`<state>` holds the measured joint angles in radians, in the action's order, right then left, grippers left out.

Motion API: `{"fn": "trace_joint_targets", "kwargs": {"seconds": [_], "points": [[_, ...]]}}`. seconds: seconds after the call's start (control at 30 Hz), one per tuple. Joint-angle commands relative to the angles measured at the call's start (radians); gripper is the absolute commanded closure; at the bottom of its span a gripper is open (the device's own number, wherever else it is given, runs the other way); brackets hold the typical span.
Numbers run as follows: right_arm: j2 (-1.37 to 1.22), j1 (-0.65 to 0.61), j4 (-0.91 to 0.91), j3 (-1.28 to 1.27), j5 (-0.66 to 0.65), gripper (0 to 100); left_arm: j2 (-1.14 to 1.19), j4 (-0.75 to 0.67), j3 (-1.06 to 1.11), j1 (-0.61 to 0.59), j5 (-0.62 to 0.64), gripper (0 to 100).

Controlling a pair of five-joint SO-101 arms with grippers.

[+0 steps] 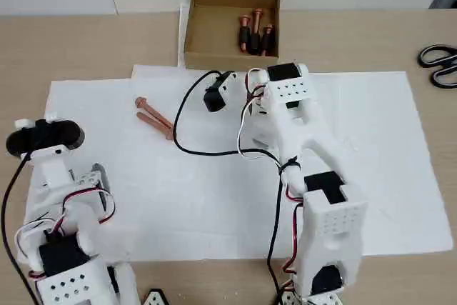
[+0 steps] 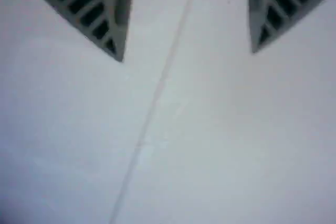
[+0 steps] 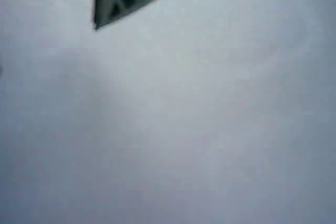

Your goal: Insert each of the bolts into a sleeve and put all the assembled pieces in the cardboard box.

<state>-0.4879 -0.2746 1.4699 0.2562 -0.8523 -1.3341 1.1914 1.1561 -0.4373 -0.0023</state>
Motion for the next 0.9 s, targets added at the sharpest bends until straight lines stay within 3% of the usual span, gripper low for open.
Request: {"fn": "trace_joint_targets", "kwargs": {"seconds": [0.0,0.53,0.87], "points": [[-0.007,-0.007,-0.012,0.031,-0.006,75.1,-0.005,0.002,-0.002,-0.002,-0.008,85],[-0.071,-0.087,-0.05,0.029,0.0,75.3,-0.005,-0.003,0.013,-0.005,-0.008,85],[-0.074,-0.097,-0.05,0.029,0.04,99.2,-0.005,-0.002,0.013,-0.005,-0.008,85]]}}
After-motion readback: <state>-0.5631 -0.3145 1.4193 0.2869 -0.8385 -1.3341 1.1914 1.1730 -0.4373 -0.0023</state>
